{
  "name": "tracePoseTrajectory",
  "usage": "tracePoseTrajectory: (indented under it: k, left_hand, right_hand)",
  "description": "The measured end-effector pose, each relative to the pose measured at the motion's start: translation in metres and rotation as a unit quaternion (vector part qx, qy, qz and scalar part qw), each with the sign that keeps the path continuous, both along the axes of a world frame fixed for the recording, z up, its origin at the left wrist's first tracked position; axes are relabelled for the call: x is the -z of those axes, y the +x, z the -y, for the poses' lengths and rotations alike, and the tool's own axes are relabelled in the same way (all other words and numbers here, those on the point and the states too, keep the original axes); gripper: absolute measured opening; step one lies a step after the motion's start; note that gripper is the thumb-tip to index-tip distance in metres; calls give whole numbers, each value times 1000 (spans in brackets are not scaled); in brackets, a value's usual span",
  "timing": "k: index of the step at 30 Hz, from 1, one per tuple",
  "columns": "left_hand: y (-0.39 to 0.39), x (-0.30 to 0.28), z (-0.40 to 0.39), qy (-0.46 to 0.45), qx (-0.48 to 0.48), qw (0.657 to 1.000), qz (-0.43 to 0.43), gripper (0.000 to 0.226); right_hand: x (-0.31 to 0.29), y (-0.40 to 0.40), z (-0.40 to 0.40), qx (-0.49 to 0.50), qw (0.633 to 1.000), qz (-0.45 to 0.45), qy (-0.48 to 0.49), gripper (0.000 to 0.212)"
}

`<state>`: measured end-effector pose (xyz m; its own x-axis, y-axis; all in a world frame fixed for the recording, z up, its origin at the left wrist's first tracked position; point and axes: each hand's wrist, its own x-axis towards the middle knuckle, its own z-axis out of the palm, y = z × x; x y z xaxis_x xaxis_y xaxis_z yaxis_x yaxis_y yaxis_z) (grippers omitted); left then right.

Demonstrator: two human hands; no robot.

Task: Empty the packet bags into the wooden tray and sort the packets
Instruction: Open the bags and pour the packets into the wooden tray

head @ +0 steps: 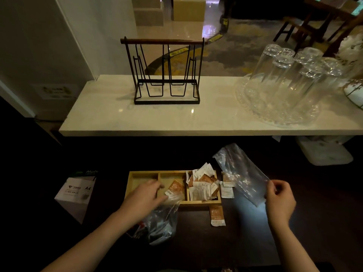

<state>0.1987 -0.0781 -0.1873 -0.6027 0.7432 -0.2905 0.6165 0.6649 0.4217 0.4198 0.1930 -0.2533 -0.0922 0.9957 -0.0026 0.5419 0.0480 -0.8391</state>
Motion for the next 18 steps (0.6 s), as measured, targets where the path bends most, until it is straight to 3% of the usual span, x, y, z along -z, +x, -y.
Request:
tracePoseTrajectory:
  k: [6, 13, 16, 18]
  left_hand:
    - [14, 25, 10, -4, -22, 1000, -11, 19]
    - [9, 23, 11, -1, -44, 999, 23, 9]
    - [3, 20, 16, -11, -38, 997, 64, 13]
    - [-2, 17, 20, -12, -32, 994, 106, 13]
  right_hand:
    - [23, 18, 1, 77, 987, 144, -15, 13]
    - [37, 14, 21, 24, 965, 249, -73, 27]
    - [31, 3, 27, -11, 969, 246, 11, 30]
    - [22, -21, 41, -124, 956, 240, 114, 24]
